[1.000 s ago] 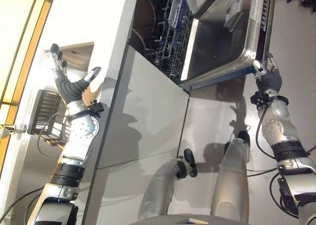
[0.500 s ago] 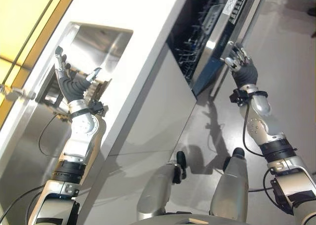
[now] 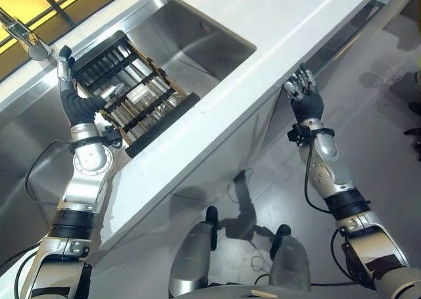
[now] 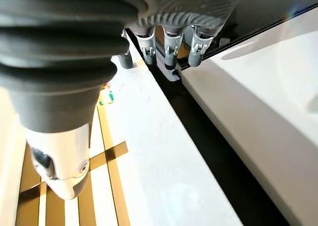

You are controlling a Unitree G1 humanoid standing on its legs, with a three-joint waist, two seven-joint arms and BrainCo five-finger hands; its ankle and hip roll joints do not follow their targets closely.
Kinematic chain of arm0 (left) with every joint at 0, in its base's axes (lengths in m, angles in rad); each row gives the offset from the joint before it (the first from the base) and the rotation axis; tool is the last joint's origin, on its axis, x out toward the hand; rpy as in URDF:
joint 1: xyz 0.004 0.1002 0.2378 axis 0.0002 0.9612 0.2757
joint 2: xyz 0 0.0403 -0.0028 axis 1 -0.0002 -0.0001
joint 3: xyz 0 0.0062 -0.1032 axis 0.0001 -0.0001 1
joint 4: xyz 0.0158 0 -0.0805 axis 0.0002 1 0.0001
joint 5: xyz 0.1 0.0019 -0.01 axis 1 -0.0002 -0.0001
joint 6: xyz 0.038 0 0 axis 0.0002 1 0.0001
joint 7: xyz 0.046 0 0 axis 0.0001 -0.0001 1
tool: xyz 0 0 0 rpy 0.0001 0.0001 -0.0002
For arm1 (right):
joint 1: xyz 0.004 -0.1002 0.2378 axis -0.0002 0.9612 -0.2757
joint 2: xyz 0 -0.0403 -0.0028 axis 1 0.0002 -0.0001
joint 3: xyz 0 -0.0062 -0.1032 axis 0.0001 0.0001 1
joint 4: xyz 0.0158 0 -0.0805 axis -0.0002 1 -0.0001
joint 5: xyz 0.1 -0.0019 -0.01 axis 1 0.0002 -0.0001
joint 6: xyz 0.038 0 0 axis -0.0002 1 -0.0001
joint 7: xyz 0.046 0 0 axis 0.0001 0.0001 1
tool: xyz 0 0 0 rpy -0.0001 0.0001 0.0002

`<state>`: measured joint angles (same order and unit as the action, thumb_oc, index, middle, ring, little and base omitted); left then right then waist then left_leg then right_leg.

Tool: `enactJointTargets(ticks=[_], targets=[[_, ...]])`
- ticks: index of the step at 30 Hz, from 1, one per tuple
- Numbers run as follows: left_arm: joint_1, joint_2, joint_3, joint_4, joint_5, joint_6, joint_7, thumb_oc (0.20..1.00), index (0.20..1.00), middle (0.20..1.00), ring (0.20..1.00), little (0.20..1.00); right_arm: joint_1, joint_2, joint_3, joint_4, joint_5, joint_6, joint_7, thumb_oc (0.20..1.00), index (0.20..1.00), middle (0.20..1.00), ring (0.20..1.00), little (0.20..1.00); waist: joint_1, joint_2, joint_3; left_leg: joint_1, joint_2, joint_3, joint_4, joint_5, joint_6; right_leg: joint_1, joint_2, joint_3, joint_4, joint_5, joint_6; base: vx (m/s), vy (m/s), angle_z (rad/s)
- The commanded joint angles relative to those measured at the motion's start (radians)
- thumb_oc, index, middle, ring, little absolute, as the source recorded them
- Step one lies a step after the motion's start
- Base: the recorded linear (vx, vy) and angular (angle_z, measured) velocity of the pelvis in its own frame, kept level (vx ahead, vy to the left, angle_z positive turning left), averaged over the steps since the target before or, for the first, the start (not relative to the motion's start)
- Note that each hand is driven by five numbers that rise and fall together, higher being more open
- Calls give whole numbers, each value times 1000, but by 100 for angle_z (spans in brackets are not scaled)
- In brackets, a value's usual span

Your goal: Pick up plates and place into dishwasher.

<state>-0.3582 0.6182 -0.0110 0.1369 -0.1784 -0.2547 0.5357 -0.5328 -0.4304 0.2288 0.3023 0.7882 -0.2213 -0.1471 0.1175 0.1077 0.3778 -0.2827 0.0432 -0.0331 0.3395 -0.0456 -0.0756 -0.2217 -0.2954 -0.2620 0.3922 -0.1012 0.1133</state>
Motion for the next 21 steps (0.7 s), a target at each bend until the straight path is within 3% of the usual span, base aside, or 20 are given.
enactJointTargets(ticks=[1, 8, 17, 21], targets=[[-21, 97, 38, -58, 32, -34, -29, 1000, 1000, 1000, 1000, 1000, -95, 100, 51, -105, -43, -92, 65, 1000, 1000, 1000, 1000, 1000, 59, -110, -84, -4, -2, 24, 33, -70, 1, 177, -83, 54, -238, 152, 31, -61, -180, -2], [-36, 98, 33, -48, 43, -19, -44, 1000, 1000, 1000, 1000, 1000, -34, 121, 45, -135, -58, -89, 17, 1000, 1000, 1000, 1000, 1000, 34, -129, -108, 27, 35, 36, -45, -30, -8, 184, -42, 62, -276, 150, 36, -100, -97, -2], [68, 14, 67, -87, 63, -21, -33, 1000, 1000, 1000, 1000, 1000, 189, 106, 0, -217, -199, 3, -81, 1000, 1000, 1000, 1000, 1000, -38, -114, -170, 132, 76, 67, -189, 25, -13, 185, 20, 98, -301, 114, 42, -61, 19, -8], [145, -29, 91, -131, 74, -4, -21, 1000, 1000, 1000, 1000, 1000, 279, 83, -53, -305, -237, 54, -132, 1000, 1000, 1000, 1000, 1000, -69, -113, -208, 184, 120, 81, -233, 46, -27, 207, 64, 107, -306, 87, 30, 2, -19, -10]])
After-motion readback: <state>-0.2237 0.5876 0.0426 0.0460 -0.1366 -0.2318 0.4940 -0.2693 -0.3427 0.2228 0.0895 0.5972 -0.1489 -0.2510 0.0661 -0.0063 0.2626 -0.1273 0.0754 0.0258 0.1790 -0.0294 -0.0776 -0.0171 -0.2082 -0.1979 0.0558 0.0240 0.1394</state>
